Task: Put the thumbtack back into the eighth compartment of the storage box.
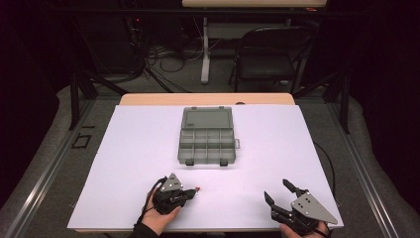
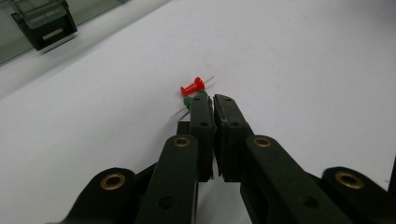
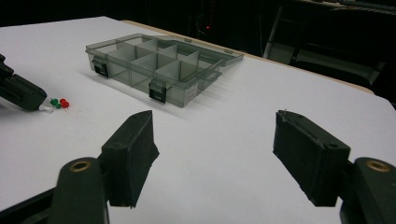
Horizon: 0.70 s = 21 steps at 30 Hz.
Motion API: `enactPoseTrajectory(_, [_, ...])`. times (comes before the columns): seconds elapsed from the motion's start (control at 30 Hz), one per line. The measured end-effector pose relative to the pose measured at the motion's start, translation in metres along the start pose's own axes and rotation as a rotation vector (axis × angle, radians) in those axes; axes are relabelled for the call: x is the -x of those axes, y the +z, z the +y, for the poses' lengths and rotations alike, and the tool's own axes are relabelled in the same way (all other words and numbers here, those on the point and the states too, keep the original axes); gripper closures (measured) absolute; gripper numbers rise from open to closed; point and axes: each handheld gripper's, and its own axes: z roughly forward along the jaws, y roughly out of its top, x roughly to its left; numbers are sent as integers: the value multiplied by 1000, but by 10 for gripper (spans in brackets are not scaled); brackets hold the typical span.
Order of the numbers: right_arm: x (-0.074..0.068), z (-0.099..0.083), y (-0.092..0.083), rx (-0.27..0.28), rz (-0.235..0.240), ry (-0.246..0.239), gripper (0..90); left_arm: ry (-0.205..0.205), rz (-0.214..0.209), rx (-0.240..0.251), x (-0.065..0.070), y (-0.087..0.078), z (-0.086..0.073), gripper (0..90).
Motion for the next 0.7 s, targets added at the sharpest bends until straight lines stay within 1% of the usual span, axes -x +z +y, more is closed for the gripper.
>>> enactPoseTrajectory(0.17, [0,0,0,2,0,1,286,11,-3,-7,2,1,0,896])
enactPoseTrajectory(0.37, [0,0,0,3,1,3,287,10,-4,-6,1,1,0,900])
enactPoseTrajectory(0.57, [0,0,0,2,1,0,286,1,-10,-7,1,0,0,900])
enactPoseTrajectory(0.63, [0,0,0,3,1,1,286,-7,-11,-8,1,0,0,900])
enactPoseTrajectory(0.7, [0,0,0,3,1,0,286,-26,-27,-4,0,-1,0,900])
